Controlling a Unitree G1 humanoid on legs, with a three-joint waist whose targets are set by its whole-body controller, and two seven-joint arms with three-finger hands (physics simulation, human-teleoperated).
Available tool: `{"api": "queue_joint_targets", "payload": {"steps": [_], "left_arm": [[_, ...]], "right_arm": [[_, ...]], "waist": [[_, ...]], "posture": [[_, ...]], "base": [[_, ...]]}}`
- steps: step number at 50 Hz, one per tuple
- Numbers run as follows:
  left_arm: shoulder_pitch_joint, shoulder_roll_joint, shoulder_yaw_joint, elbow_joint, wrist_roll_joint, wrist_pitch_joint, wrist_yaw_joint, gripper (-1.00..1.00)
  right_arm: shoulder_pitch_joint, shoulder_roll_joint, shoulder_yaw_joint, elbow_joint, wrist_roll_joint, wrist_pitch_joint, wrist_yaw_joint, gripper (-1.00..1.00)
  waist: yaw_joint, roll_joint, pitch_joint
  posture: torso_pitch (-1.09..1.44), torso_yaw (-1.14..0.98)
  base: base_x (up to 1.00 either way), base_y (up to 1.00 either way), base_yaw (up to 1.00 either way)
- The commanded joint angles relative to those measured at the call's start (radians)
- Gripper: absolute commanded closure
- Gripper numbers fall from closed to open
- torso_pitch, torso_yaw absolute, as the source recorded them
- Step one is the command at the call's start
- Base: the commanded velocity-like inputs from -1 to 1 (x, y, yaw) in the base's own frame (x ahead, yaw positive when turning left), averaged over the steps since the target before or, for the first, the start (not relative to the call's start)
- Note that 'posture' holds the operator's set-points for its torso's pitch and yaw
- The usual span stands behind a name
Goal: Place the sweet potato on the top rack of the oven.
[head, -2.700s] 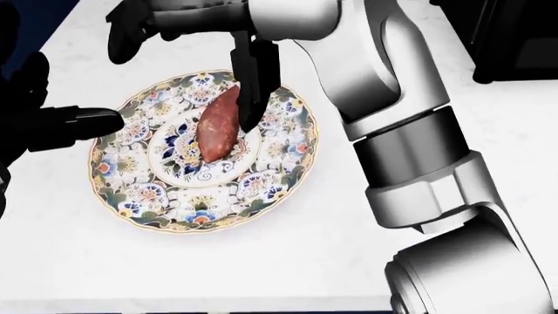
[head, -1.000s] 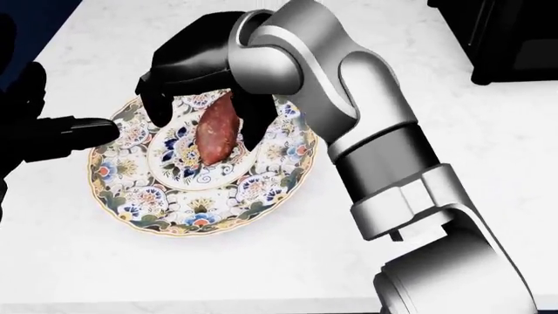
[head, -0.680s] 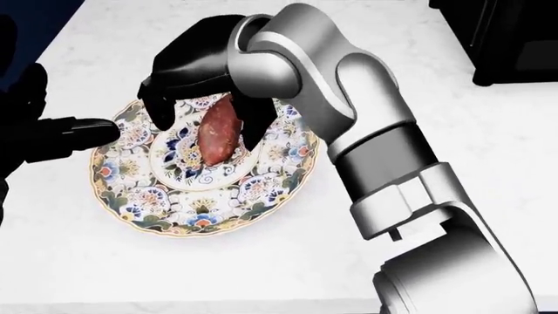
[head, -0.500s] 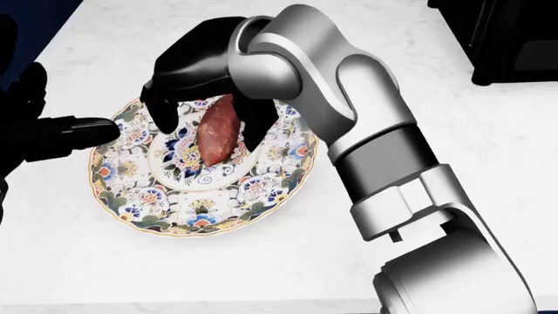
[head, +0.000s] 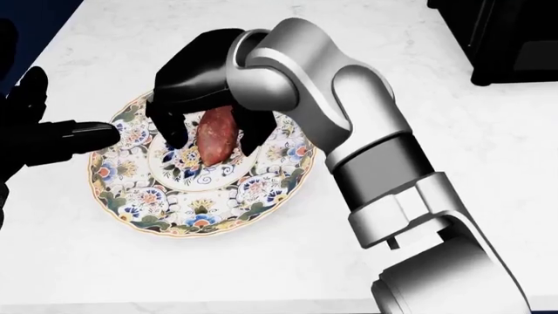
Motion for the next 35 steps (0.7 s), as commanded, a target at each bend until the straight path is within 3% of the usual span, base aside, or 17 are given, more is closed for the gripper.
{"api": "queue_joint_targets", "payload": {"steps": [1, 35], "left_arm": [[-0.029, 0.016, 0.013, -0.036, 0.000, -0.032, -0.001, -1.00], [-0.016, 0.013, 0.016, -0.031, 0.000, -0.044, -0.005, -1.00]], "right_arm": [[-0.036, -0.004, -0.013, -0.035, 0.009, 0.001, -0.022, -0.09], [-0.023, 0.006, -0.009, -0.017, -0.031, -0.015, -0.065, 0.14]], "waist": [[0.000, 0.007, -0.030], [0.001, 0.007, -0.032]], "posture": [[0.00, 0.00], [0.00, 0.00]], "base": [[0.00, 0.00, 0.00], [0.00, 0.00, 0.00]]}}
